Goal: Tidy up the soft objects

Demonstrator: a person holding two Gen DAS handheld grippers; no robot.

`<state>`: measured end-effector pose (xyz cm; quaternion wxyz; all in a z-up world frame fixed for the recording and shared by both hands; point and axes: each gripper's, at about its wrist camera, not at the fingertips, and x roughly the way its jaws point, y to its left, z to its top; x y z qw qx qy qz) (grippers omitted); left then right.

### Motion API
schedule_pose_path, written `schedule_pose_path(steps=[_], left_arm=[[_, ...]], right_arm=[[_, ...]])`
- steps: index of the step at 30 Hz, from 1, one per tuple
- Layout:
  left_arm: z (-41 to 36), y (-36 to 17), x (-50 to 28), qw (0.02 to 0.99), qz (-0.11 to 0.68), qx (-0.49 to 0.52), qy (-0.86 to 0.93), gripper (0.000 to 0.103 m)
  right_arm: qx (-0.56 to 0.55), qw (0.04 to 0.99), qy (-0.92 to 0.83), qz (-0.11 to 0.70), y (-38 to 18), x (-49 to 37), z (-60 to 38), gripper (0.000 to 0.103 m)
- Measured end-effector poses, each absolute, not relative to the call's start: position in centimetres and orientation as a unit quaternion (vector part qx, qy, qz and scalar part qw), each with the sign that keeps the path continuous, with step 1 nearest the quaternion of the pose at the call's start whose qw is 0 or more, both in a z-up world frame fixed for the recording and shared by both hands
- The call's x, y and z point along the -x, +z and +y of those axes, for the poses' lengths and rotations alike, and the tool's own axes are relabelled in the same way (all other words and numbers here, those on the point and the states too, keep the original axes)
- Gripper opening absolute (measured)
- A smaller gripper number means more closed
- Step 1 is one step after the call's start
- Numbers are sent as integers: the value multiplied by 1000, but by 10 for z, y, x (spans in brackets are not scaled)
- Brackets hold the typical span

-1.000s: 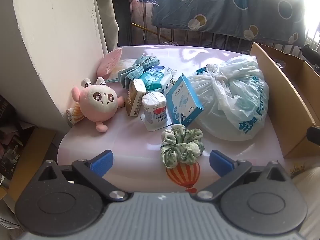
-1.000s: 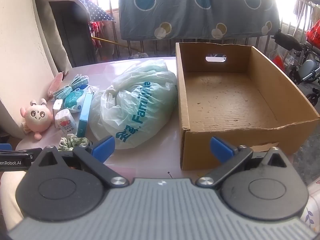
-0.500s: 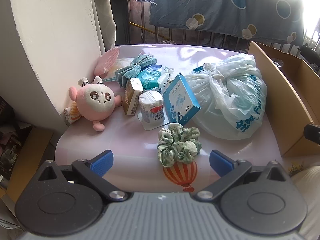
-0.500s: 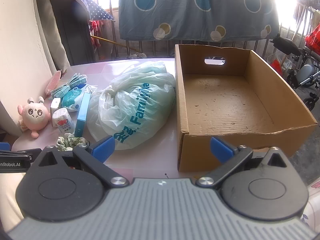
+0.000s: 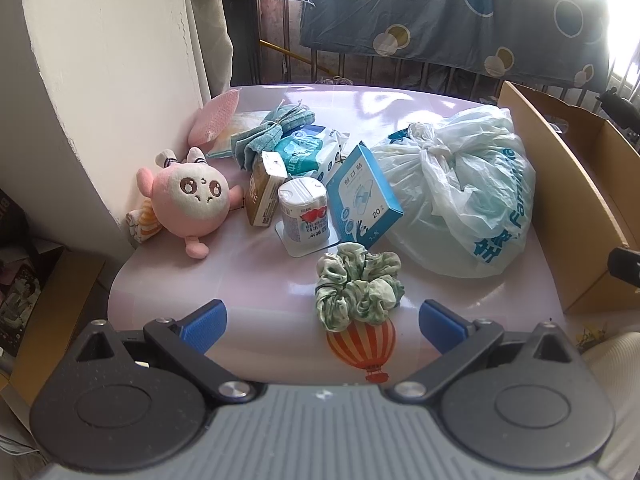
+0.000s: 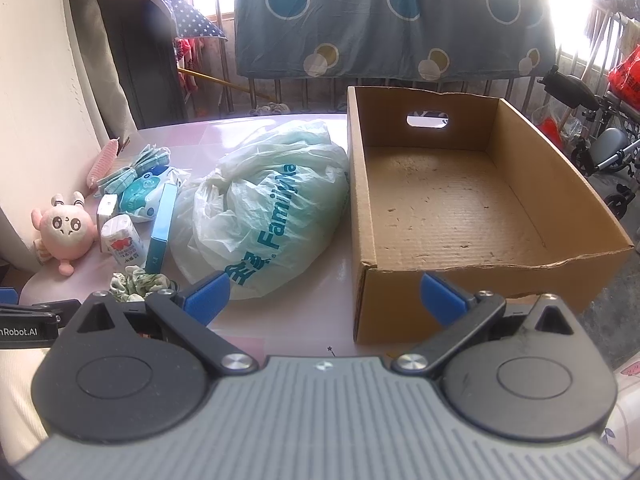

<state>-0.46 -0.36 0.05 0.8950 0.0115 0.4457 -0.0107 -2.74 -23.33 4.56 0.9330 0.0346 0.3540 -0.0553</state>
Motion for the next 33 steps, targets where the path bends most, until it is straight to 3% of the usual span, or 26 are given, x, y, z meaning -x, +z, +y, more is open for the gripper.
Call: schedule_pose_path(steps=[33], left_arm=[[-2,1,3,893,449,-7,-13,103]], right_arm=[[-45,928,-53,367,39,22,-230,102]])
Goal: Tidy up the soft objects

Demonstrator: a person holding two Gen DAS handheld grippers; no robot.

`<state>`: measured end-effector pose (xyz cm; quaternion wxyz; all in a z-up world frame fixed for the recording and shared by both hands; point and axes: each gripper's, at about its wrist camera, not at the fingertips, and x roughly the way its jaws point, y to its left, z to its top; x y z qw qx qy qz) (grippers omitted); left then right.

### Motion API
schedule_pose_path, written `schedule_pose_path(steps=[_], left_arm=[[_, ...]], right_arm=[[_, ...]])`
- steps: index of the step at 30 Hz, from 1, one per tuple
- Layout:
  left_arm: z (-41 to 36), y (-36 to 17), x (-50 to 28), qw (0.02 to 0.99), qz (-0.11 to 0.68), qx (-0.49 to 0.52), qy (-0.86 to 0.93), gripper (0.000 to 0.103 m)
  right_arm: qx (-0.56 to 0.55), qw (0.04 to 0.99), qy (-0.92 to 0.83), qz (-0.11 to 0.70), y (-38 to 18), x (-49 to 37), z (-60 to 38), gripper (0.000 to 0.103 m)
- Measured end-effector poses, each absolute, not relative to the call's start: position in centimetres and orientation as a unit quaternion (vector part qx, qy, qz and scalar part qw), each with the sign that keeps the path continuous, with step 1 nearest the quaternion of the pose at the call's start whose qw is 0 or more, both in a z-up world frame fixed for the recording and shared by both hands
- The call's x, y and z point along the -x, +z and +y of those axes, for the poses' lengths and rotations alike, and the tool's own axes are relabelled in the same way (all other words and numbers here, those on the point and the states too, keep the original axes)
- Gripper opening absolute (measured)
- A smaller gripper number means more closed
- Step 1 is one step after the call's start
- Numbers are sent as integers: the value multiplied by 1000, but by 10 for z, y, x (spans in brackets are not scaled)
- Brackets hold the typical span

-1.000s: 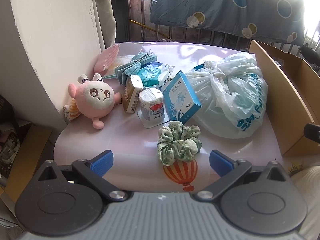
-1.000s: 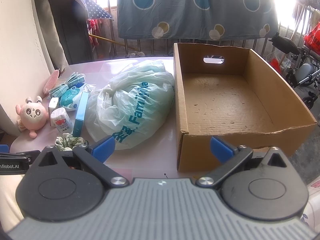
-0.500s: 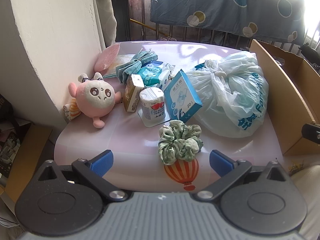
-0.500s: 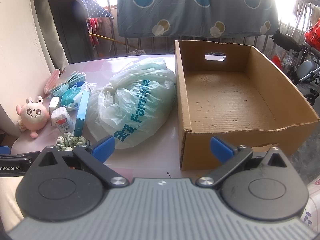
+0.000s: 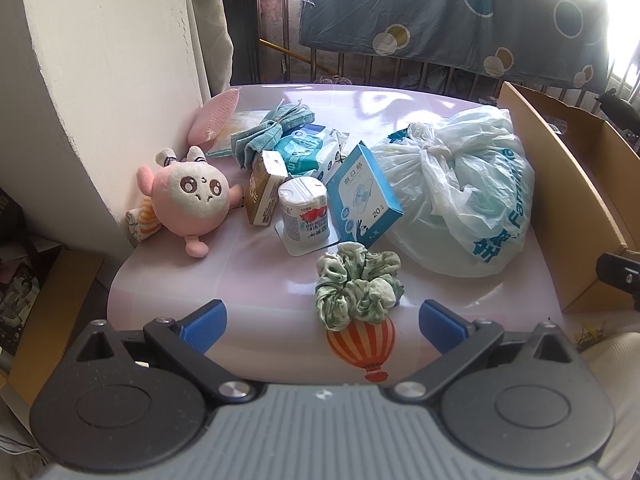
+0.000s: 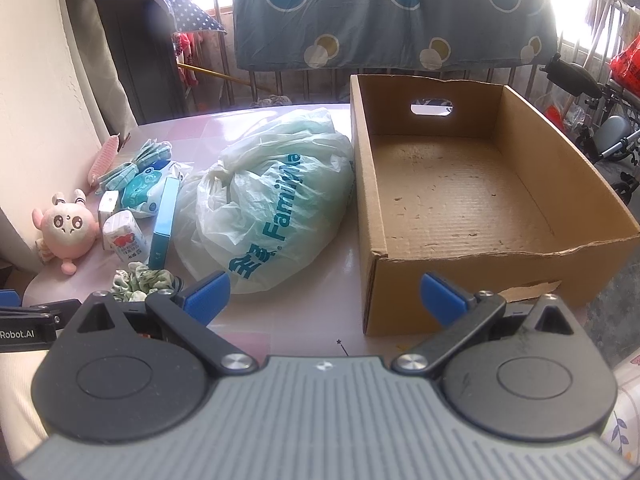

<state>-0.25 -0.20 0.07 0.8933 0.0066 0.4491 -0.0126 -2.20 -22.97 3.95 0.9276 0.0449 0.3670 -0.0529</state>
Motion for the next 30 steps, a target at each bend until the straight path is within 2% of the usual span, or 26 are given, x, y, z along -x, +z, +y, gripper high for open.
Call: schedule_pose_path(steps=[30], left_arm=[[-1,5,6,897,441,-4,-19,103]], right_arm=[[-50,934,-41,351,41,24,-233,102]])
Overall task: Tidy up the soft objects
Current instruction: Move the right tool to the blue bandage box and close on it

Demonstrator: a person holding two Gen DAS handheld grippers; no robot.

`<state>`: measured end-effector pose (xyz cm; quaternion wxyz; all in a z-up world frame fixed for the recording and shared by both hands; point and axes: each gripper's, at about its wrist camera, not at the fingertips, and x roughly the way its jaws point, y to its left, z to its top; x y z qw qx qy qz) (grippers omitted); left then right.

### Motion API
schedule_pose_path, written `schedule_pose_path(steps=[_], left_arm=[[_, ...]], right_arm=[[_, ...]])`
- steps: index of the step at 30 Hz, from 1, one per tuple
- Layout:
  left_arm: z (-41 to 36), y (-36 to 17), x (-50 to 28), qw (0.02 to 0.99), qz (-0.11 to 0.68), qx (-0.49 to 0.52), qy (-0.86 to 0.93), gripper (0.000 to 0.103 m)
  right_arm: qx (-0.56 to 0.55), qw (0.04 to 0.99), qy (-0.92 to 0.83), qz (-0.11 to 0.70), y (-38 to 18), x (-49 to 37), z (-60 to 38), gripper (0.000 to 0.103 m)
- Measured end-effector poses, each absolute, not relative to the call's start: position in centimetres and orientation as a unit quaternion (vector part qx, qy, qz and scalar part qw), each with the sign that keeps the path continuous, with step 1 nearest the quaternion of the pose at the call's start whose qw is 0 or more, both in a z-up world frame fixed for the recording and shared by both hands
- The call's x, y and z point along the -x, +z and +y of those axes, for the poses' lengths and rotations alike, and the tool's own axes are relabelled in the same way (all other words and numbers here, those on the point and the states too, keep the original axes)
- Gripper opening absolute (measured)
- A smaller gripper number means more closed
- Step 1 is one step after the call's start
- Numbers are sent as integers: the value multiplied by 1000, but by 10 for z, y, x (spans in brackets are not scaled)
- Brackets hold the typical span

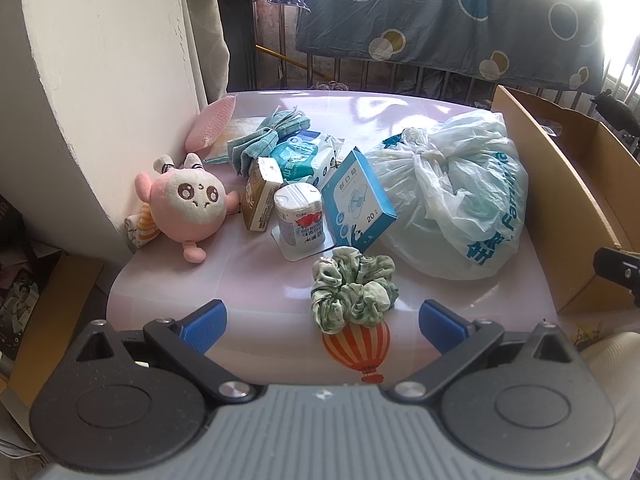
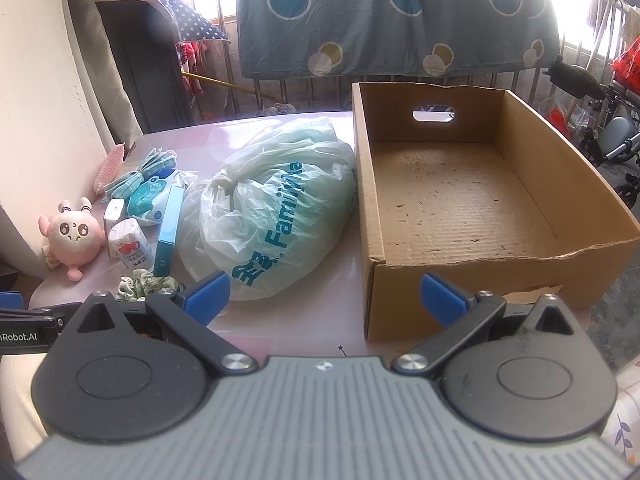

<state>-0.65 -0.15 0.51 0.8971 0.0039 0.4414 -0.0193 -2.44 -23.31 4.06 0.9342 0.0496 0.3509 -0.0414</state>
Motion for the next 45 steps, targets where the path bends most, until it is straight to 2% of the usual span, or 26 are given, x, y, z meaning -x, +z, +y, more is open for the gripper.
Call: schedule_pose_path(steps=[15,21,24,26,29,31,32,34,36,39,42,44,45], left_arm=[[37,-6,-5,908,419,25,-17,103],[49,-20,-22,917,396,38,-34,101],[51,-27,-35,916,394,50,-55,94],[50,-32,-46,913,399,57,-66,89],[47,-40,-60,908,406,61,-81,77],[44,-48,-70,904,413,61,-91,63],[43,-52,-74,902,417,60,-94,60],[41,-60,-82,897,426,60,-98,47],[40,-65,-88,893,433,65,-102,41],[38,-70,-92,890,437,69,-109,38],[36,-72,-93,889,437,69,-116,38],[36,-72,-95,887,439,74,-119,38],[36,-72,-95,887,440,76,-121,37]], right_arm=[[-44,951,56,299,59,-3,-202,102],[-40,945,116,302,60,-41,-177,96],[-43,936,143,317,52,-66,-165,87],[-51,928,159,333,45,-83,-160,77],[-62,915,177,356,32,-108,-150,64],[-68,907,190,371,23,-123,-144,55],[-72,902,196,377,18,-130,-142,52],[-74,896,203,388,9,-144,-137,49],[-63,893,205,396,0,-155,-131,47],[-51,883,208,417,-18,-171,-124,41],[-51,871,215,438,-33,-180,-120,26],[-56,869,213,442,-38,-181,-120,13],[-64,870,212,440,-39,-181,-122,10]])
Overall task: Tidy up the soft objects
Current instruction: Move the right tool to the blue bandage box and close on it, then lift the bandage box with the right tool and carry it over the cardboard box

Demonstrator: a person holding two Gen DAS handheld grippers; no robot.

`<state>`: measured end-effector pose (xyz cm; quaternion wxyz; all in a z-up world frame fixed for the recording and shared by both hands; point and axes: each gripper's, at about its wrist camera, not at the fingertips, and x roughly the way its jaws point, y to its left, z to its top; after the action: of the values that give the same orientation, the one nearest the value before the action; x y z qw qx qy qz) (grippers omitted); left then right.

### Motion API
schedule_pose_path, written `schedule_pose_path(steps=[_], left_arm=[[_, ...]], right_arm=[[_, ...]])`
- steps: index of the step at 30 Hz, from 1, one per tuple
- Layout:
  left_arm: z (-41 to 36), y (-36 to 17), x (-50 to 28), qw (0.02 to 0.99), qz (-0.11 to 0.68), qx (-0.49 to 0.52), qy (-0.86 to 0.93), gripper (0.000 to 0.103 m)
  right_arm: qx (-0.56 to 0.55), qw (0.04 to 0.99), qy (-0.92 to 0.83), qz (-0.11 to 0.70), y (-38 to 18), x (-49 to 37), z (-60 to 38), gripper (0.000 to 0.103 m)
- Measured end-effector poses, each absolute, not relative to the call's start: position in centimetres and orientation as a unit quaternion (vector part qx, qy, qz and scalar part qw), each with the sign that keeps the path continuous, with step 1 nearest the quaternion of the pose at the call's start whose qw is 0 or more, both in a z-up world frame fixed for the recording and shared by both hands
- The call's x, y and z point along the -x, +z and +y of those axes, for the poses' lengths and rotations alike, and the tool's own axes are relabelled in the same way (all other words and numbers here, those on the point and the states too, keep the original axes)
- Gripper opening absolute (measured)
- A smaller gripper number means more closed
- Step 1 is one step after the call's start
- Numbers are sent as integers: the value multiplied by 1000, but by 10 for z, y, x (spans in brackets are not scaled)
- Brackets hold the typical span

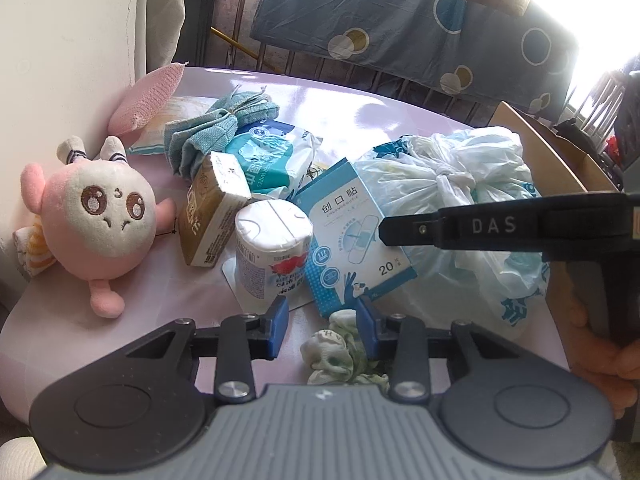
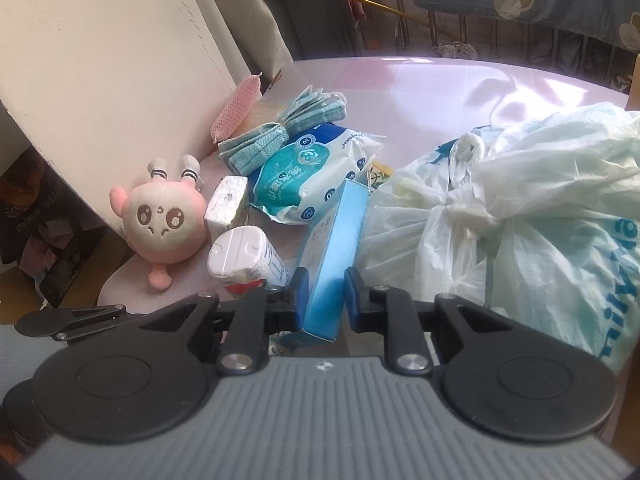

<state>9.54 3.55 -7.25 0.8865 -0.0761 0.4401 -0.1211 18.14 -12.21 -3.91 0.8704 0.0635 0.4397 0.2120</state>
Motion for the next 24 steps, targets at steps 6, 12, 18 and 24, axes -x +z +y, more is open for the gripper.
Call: schedule_pose_path(steps=[6,12,18,24], left_arm=[[34,-69,-97,883,436,96,-145,42],[33,-77,-110,868,451,128,-163,50],[37,-92,-128,847,471,175,-173,62],[33,-103,-143,833,489,190,-178,75]], right_arm=[[-127,864,208,441,-34,-180,-147,0],[-142,856,216,447,-30,-176,-157,3],[-143,851,224,452,-28,-189,-148,17],[-123,841,214,481,-47,-198,-136,23]])
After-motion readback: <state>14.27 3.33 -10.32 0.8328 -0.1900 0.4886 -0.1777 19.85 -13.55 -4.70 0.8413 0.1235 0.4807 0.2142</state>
